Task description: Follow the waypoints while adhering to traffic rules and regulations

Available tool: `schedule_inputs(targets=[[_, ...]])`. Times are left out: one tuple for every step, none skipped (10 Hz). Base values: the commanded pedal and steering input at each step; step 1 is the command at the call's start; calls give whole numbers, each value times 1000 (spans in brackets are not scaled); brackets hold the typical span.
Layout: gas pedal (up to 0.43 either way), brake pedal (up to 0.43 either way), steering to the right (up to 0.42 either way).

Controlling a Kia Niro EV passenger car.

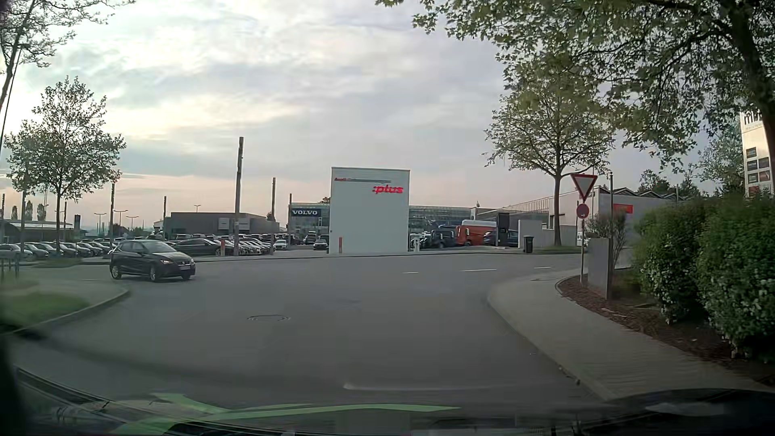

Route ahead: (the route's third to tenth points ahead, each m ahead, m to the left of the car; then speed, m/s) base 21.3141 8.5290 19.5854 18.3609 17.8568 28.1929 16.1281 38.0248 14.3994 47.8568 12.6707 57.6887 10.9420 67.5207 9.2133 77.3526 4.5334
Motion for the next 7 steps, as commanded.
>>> schedule_inputs(targets=[[0,140,-6],[0,152,-6],[0,152,-8],[0,146,-11],[0,146,-15],[0,146,-18],[0,140,-23]])
